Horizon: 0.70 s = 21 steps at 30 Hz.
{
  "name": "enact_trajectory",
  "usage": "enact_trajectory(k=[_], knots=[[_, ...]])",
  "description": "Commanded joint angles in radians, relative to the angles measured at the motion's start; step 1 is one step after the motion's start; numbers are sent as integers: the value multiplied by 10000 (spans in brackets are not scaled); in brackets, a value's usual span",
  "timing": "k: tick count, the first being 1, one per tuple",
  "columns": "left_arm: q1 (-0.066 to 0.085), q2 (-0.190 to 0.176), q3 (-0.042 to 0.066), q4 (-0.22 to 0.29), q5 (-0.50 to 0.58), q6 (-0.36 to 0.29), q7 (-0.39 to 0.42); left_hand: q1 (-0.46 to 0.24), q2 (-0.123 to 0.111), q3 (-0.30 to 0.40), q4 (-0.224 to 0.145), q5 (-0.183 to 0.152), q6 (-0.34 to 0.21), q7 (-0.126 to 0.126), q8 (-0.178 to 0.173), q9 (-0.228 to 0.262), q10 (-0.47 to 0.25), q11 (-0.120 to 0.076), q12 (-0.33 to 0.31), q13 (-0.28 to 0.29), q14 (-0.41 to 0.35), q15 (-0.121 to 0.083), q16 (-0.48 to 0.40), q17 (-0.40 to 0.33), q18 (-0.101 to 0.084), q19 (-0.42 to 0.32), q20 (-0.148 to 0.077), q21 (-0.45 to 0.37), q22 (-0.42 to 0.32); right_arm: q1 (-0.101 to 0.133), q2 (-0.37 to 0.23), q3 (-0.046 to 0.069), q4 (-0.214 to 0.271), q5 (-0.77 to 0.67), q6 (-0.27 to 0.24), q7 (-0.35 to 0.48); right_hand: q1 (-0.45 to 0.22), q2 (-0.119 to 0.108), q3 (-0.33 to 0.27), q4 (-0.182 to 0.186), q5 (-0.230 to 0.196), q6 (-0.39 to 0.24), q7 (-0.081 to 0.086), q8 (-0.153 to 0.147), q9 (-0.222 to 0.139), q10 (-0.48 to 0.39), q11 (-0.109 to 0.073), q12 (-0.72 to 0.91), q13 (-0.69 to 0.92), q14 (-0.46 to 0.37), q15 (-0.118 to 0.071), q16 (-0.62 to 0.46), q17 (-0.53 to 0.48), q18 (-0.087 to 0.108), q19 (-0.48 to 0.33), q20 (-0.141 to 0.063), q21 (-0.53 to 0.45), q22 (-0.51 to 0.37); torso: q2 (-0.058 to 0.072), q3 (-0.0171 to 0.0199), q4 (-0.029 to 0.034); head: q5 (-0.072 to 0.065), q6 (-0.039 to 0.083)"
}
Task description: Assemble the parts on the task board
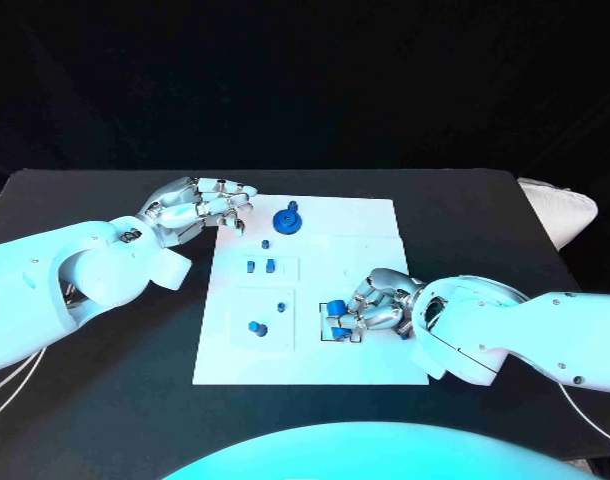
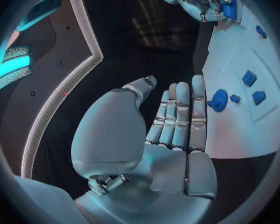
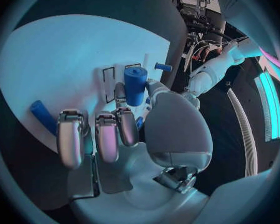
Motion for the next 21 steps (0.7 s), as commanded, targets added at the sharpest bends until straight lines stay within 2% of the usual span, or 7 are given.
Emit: enact_trajectory(k=[1,6,14,17,18,21], knots=[[2,8,7,29,35,180,32,-44,77,-19,62,-32,-62,-28,38,-11,-89,10,68,16,-11,-24,2,15,133,55,4,-51,-9,-20,40,-8,-37,-245,-82,35,-294,-23,-201,11,-338,200,-281,23,-22,243,-18,-99,1320,961,-52,30,2315,-86,762,-50,-68,2261,-1,-2,4,1,8],[2,4,7,30,35,181,22,-44,77,-19,62,-32,-62,-28,38,-11,-89,10,68,16,-11,-24,2,15,133,55,4,-51,-9,-20,74,-8,-61,-249,-158,60,-475,-75,-433,16,-426,144,-267,52,-42,199,-6,-221,1265,949,-44,8,2271,-75,746,-44,-124,2244,1,-1,5,8,6],[2,4,7,27,35,188,18,-44,77,-19,62,-32,-62,-28,38,-11,-89,10,68,16,-11,-24,2,15,133,55,4,-51,-9,-20,105,-7,-61,-227,-136,123,-686,113,-1290,21,-1104,35,-244,193,-82,162,18,-352,1252,936,-21,-24,2220,-64,732,-20,-186,2235,1,1,-4,5,6],[2,4,7,26,35,192,16,-44,77,-19,62,-32,-62,-28,38,-11,-89,10,68,16,-11,-24,2,15,133,55,4,-51,-9,-20,114,-7,-58,-224,-90,145,-637,135,-1344,11,-1095,21,-243,201,-87,156,20,-371,1246,936,-20,-26,2217,-62,730,-18,-196,2232,-1,3,0,6,-2],[2,3,7,26,35,195,13,-44,77,-19,62,-32,-62,-28,38,-11,-89,10,68,16,-11,-24,2,15,133,55,4,-51,-9,-20,120,-7,-54,-223,-54,157,-423,224,-1417,-2,-961,-3,-244,232,-100,161,19,-369,1262,936,-20,-28,2216,-64,733,-18,-189,2238,-1,3,0,6,-2],[2,1,7,26,35,197,10,-44,77,-19,62,-32,-62,-28,38,-11,-89,10,68,16,-11,-24,2,15,133,55,4,-51,-9,-20,125,-7,-47,-222,9,171,-180,297,-1463,-12,-771,-28,-245,263,-118,167,16,-369,1279,936,-21,-29,2219,-67,738,-18,-178,2246,4,2,0,7,-9]])
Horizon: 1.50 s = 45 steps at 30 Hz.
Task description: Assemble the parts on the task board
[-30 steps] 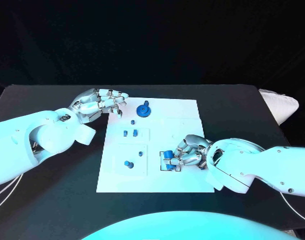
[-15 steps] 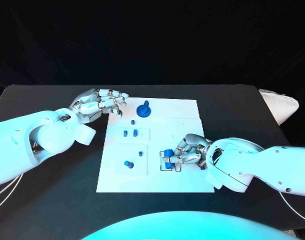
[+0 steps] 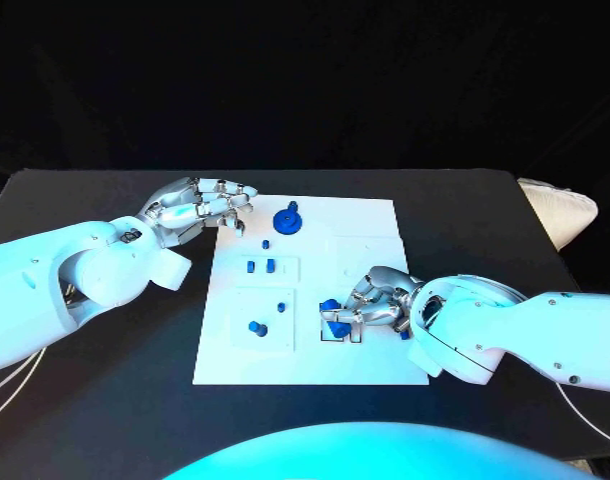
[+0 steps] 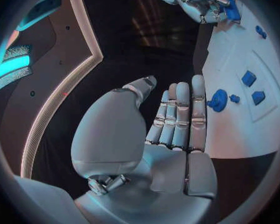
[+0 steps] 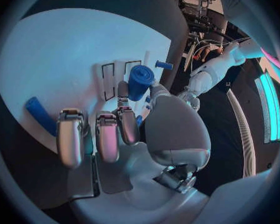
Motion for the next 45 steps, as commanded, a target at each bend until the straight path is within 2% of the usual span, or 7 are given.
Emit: enact_trajectory(k=[1,8,19,30,35,38,45], knots=[[2,7,7,25,35,185,38,-44,77,-19,62,-32,-62,-28,38,-12,-89,10,69,9,-11,-24,2,16,134,55,4,-52,-10,-16,26,-8,31,-101,189,152,242,18,-77,-10,151,-64,-3,33,-35,169,17,-55,1286,941,-19,-24,2220,-69,740,-19,-15,2242,4,0,-2,0,-13],[2,7,7,22,35,185,31,-44,77,-19,62,-32,-62,-28,38,-12,-89,10,69,9,-11,-24,2,16,134,55,4,-52,-10,-17,20,-8,41,-104,153,172,278,27,-116,4,188,-70,-1,45,-43,164,18,-76,1280,939,-19,-28,2213,-66,736,-19,-30,2238,-1,-1,1,17,-10],[2,7,7,17,35,175,29,-44,77,-19,62,-32,-62,-28,38,-12,-89,10,69,9,-11,-24,2,16,134,55,4,-52,-10,-17,27,-8,30,-340,-74,283,-592,203,-1386,58,-1173,-172,30,236,-144,122,47,-261,1261,924,7,-71,2152,-47,717,4,-139,2223,5,-2,-4,-2,12],[2,-3,7,16,35,174,27,-44,77,-19,62,-32,-62,-28,38,-12,-89,10,69,9,-11,-24,2,16,134,55,4,-52,-10,-18,-217,-8,141,-676,51,308,-731,149,-1506,59,-1313,-192,34,264,-162,114,52,-295,1255,920,11,-81,2137,-45,715,9,-152,2222,-2,1,2,0,42],[2,-6,7,13,35,173,27,-44,77,-19,62,-32,-62,-28,38,-12,-89,10,69,9,-11,-24,2,16,134,55,4,-52,-10,-18,-454,-7,258,-697,245,526,-294,323,-1432,29,-926,-223,32,320,-200,122,50,-307,1272,920,9,-85,2136,-47,720,9,-152,2230,-3,6,-6,-3,52],[2,-4,7,11,35,176,26,-44,77,-19,62,-32,-62,-28,38,-12,-89,10,69,9,-11,-24,2,16,134,55,4,-52,-10,-17,-614,-6,344,-681,416,727,294,430,-1404,-3,-707,-256,29,360,-238,134,47,-302,1295,926,6,-77,2157,-50,727,6,-141,2241,0,4,-5,-6,58],[2,3,6,2,33,180,29,-25,98,-25,95,-28,-73,-24,46,-20,-146,14,131,33,-15,-20,-2,25,135,64,10,-74,-24,-15,-899,-5,461,-671,663,1108,1525,353,-1276,-27,-726,-290,21,413,-332,164,36,-261,1354,936,-4,-59,2198,-60,743,-6,-105,2267,-2,6,-1,-14,73]])
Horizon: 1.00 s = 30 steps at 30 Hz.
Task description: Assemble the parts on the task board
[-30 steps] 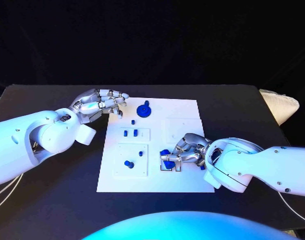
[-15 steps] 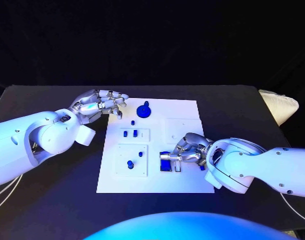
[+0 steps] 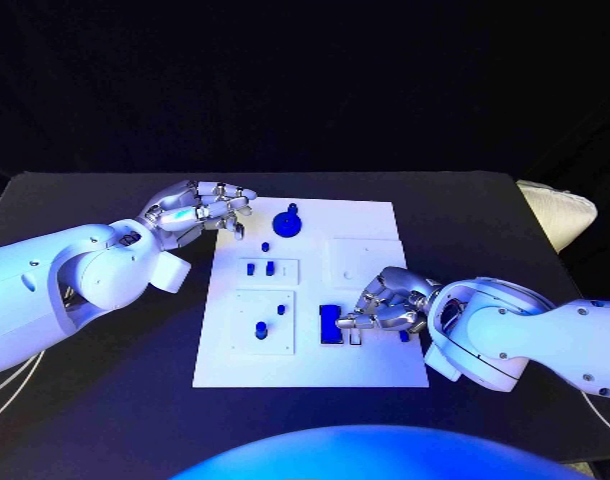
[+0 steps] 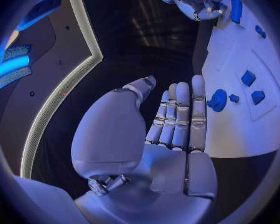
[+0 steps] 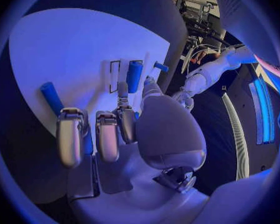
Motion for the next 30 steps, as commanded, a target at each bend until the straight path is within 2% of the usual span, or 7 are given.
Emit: enact_trajectory(k=[1,4,9,14,17,22,30], knots=[[2,17,9,16,33,170,59,-25,98,18,52,-28,-73,-23,46,-9,-55,-1,24,8,-15,-20,-2,9,135,64,10,-35,-8,-8,-125,-3,55,-131,381,592,207,-6,105,17,-70,-58,3,64,-22,164,35,6,1335,936,-2,-23,2194,-59,742,-6,3,2272,-1,-1,7,-11,9],[2,14,9,18,32,171,68,-25,98,18,52,-28,-73,-23,46,-9,-55,-1,24,8,-15,-20,-2,9,135,64,10,-35,-8,-4,-373,-2,54,-99,144,946,624,75,268,2,158,-288,85,-87,-137,144,92,-41,1327,930,34,-39,2169,-47,727,11,-65,2257,-2,-8,9,-32,23],[2,8,9,30,32,170,89,-25,98,18,52,-28,-73,-23,46,-9,-55,-1,24,8,-15,-20,-2,9,135,64,10,-35,-8,116,-1056,-3,25,-33,64,1589,1270,-62,375,-47,335,-563,244,-367,-321,247,227,277,1513,934,152,-32,2184,-48,728,108,-73,2266,-13,-16,8,-87,21],[1,-35,8,67,32,149,117,-25,98,18,52,-28,-73,-23,46,-9,-55,-1,24,8,-15,-20,-2,9,135,64,10,-35,-8,237,-1701,-6,3,-137,472,1772,1466,-154,391,-28,495,-492,244,-363,-316,292,235,425,1596,922,166,-59,2139,-19,690,132,-219,2228,-19,-16,-6,-201,54],[1,-74,8,92,31,136,125,-25,98,18,52,-28,-73,-23,46,-9,-55,-1,24,8,-15,-20,-2,9,135,64,10,-35,-8,265,-1988,-10,-23,-627,887,1589,1694,-159,480,-8,935,-303,163,-302,-268,288,170,441,1614,923,120,-56,2151,-19,690,115,-215,2234,-19,-5,-17,-236,62],[-1,-92,7,107,27,141,131,-25,98,18,52,-28,-73,-23,46,-9,-55,-1,24,8,-15,-20,-2,9,135,64,10,-35,-8,250,-2179,-17,-75,-1617,1365,1078,1654,-151,576,46,589,-212,142,-346,-283,282,148,398,1597,924,95,-53,2162,-31,706,89,-164,2253,-19,-2,-14,-342,76],[-4,-104,6,131,21,160,124,-9,89,10,56,-30,-71,-26,55,-11,-74,-1,55,20,-16,-20,-3,13,135,70,11,-44,-14,56,-2199,-22,-83,-2642,1377,346,1311,-197,628,64,447,33,66,-283,-250,306,86,409,1608,934,48,-33,2201,-53,740,51,-55,2290,19,-7,6,-399,90]])
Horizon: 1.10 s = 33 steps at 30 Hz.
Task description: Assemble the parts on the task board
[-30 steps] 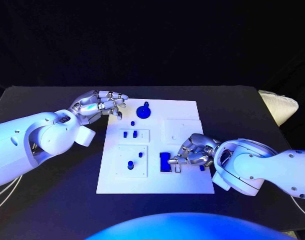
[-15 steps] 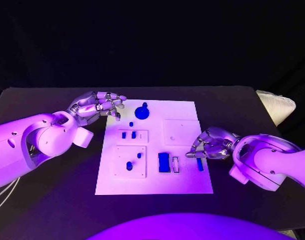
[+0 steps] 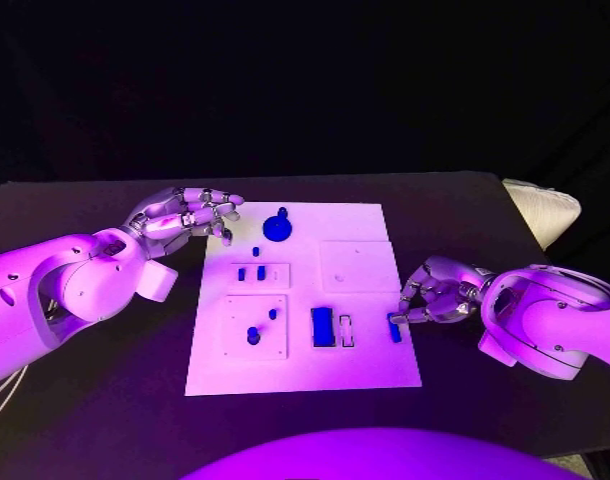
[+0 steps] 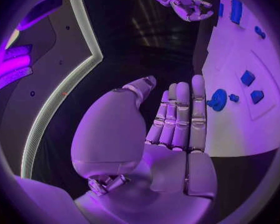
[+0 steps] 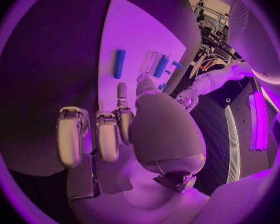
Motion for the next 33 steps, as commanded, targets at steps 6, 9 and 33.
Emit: enact_trajectory(k=[6,9,33], knots=[[-2,-8,4,46,22,160,102,-9,89,9,56,-30,-71,-27,55,-11,-77,-2,55,9,-16,-20,-3,16,135,70,11,-44,-16,-215,119,-8,-23,-1276,296,-839,-402,-82,47,13,-63,117,-3,75,26,342,-99,11,1632,952,-55,-36,2200,-56,744,-38,65,2295,14,-2,14,-41,-27],[-3,-10,4,48,20,162,100,-9,89,9,56,-30,-71,-27,55,-11,-77,-2,55,9,-16,-20,-3,16,135,70,11,-44,-16,-272,174,-8,-55,-1380,296,-963,-551,-108,55,17,-73,147,-12,89,38,343,-105,3,1630,954,-60,-33,2206,-58,747,-44,70,2299,7,-1,20,-30,-33],[-3,-101,4,101,16,178,69,-9,89,9,56,-30,-71,-27,55,-11,-77,-2,55,9,-16,-20,-3,16,135,70,11,-44,-16,-859,1103,-3,-448,-2007,175,-1447,-14,-114,516,-93,55,120,-79,89,76,323,-167,-62,1612,949,-114,-50,2186,-45,735,-90,-1,2287,10,-2,9,22,-131]])
